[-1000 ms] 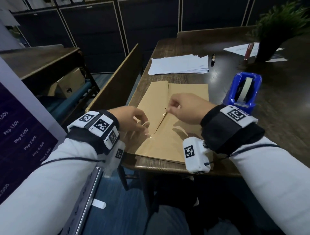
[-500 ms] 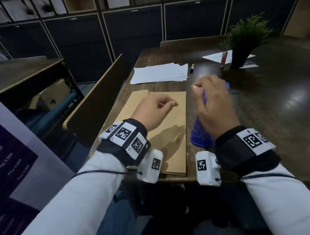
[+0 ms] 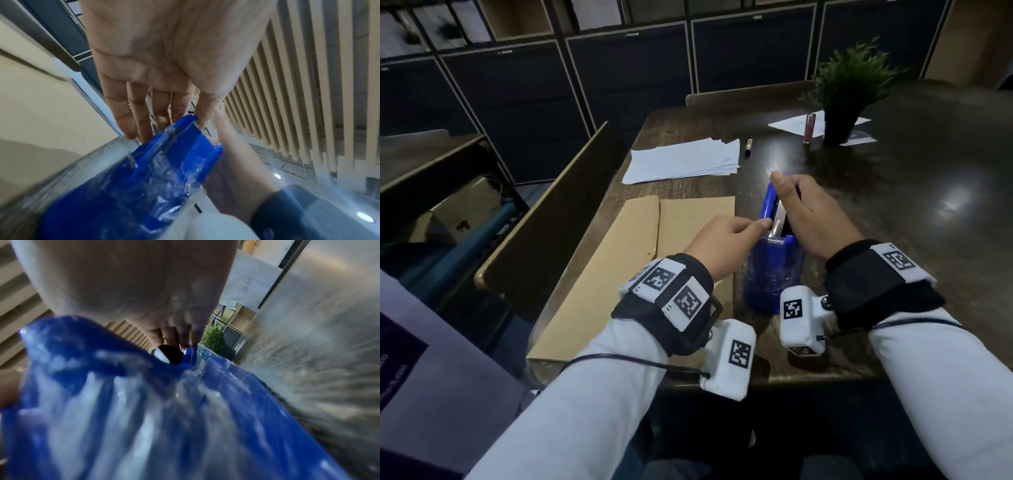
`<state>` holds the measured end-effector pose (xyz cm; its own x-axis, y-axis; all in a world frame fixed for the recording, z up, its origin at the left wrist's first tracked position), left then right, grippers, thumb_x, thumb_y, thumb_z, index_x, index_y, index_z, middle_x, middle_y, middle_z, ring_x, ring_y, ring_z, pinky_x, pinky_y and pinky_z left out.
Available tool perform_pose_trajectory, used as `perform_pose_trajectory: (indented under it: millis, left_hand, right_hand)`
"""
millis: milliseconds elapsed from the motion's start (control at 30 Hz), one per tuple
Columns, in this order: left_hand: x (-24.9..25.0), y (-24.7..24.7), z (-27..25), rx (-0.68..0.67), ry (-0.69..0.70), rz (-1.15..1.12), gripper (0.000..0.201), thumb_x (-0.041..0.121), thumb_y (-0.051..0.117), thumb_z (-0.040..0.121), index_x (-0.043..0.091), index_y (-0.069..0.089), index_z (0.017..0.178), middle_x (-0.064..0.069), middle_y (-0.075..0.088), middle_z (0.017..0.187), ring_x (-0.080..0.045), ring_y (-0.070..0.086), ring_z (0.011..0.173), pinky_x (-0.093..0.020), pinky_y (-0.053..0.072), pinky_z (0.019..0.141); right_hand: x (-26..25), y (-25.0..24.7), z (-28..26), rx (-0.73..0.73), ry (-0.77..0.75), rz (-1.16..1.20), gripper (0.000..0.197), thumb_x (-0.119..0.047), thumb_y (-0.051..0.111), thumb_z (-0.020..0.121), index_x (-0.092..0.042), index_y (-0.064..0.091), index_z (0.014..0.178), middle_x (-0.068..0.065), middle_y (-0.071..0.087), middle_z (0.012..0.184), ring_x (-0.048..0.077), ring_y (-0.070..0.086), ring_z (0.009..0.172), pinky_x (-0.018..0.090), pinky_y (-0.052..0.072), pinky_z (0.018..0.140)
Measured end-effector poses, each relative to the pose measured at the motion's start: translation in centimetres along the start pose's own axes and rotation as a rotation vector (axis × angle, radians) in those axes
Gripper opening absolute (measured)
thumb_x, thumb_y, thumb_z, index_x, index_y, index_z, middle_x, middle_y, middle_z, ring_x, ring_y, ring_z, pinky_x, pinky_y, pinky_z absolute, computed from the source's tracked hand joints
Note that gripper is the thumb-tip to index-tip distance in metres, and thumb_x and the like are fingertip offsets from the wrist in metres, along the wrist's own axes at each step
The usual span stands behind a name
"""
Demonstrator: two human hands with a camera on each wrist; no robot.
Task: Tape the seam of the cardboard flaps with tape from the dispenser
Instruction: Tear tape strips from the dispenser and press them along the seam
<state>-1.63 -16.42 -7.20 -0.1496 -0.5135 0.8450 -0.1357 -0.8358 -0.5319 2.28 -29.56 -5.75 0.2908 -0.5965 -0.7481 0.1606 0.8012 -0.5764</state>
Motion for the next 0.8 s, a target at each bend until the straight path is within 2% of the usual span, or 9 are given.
perform_pose_trajectory:
  millis: [67,167,267,333,433,500,600,733,800]
  left_hand:
    - [-0.5,0.2,0.2,-0.02,-0.04,-0.048,0.055,0.051,0.047,0.09,0.002,0.071,0.099,-0.022,0.069,0.103,-0.035,0.062,0.104,-0.052,0.045,0.098]
    - [-0.7,0.5,0.4,-0.054,-0.069,-0.101,0.049,0.04,0.047,0.097,-0.004,0.069,0.102,-0.024,0.068,0.105,-0.034,0.063,0.097,-0.048,0.045,0.1]
    - [-0.4,0.8,0.1,-0.114,-0.066,-0.156,0.043,0.036,0.05,0.097,-0.002,0.068,0.104,-0.023,0.069,0.107,-0.026,0.063,0.093,-0.031,0.048,0.09]
    - [-0.3,1.0,-0.2,-0.162,-0.058,-0.167,0.032,0.035,0.053,0.095,0.009,0.069,0.103,-0.016,0.071,0.107,-0.026,0.065,0.099,-0.029,0.049,0.09]
    - [-0.4,0.8,-0.1,-0.201,-0.025,-0.171,0.021,0.03,0.053,0.095,0.018,0.069,0.101,-0.005,0.072,0.1,-0.013,0.065,0.094,-0.03,0.047,0.095]
    - [-0.6,0.7,0.3,-0.232,-0.021,-0.169,0.023,0.028,0.053,0.096,0.016,0.07,0.105,-0.005,0.072,0.102,-0.012,0.065,0.097,-0.03,0.046,0.099]
    - [-0.7,0.5,0.6,-0.3,-0.014,-0.126,0.023,0.032,0.054,0.095,0.019,0.071,0.105,-0.008,0.072,0.109,-0.023,0.063,0.11,-0.043,0.04,0.108]
    - [-0.9,-0.3,0.7,-0.297,-0.031,-0.154,0.028,0.024,0.051,0.096,0.008,0.067,0.113,-0.014,0.069,0.116,-0.019,0.063,0.109,-0.028,0.045,0.103]
    - [-1.1,-0.3,0.6,-0.304,-0.047,-0.165,0.029,0.025,0.05,0.097,0.009,0.067,0.114,-0.012,0.068,0.117,-0.019,0.061,0.111,-0.029,0.044,0.103]
  right_hand:
    - [0.0,-0.1,0.2,-0.027,0.02,0.003,0.072,-0.065,0.023,0.092,-0.01,0.048,0.131,0.003,0.055,0.12,0.019,0.05,0.112,0.027,0.034,0.088]
    - [0.0,-0.1,0.8,-0.036,-0.004,-0.068,0.079,-0.076,0.015,0.082,-0.011,0.05,0.11,-0.003,0.053,0.095,0.019,0.049,0.098,0.028,0.036,0.079]
    - [0.5,0.5,1.2,-0.09,0.032,-0.128,0.111,-0.091,0.005,0.067,-0.007,0.046,0.126,0.016,0.052,0.127,0.029,0.045,0.125,0.043,0.037,0.1]
    - [0.6,0.7,1.3,-0.113,0.042,-0.165,0.124,-0.095,0.0,0.058,-0.006,0.042,0.133,0.019,0.045,0.138,0.031,0.039,0.133,0.045,0.034,0.104]
    - [0.5,0.8,1.2,-0.136,0.044,-0.212,0.122,-0.093,0.0,0.059,-0.007,0.04,0.137,0.016,0.039,0.147,0.023,0.023,0.144,0.044,0.029,0.109]
    - [0.5,0.7,1.2,-0.157,0.053,-0.226,0.118,-0.091,0.002,0.061,-0.009,0.041,0.136,0.015,0.037,0.149,0.02,0.018,0.146,0.042,0.028,0.109]
    - [0.4,0.6,1.4,-0.172,0.085,-0.246,0.104,-0.083,0.006,0.069,-0.012,0.044,0.134,0.014,0.042,0.144,0.024,0.031,0.139,0.038,0.032,0.101]
    - [-0.1,0.6,1.4,-0.166,0.078,-0.249,0.103,-0.085,0.007,0.065,-0.01,0.048,0.122,0.011,0.052,0.114,0.027,0.05,0.112,0.036,0.034,0.082]
    - [-0.1,0.7,1.4,-0.167,0.084,-0.286,0.108,-0.086,0.006,0.062,-0.008,0.047,0.125,0.015,0.051,0.121,0.029,0.049,0.116,0.037,0.035,0.084]
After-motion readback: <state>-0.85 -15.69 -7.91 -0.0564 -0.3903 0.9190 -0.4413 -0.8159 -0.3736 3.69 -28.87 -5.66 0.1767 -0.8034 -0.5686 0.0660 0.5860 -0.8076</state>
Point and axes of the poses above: each hand's wrist, its own z-axis towards the middle knuckle, its own y-axis out of the palm, x = y × z, the point moved 8 cm from there along z, towards the middle knuckle
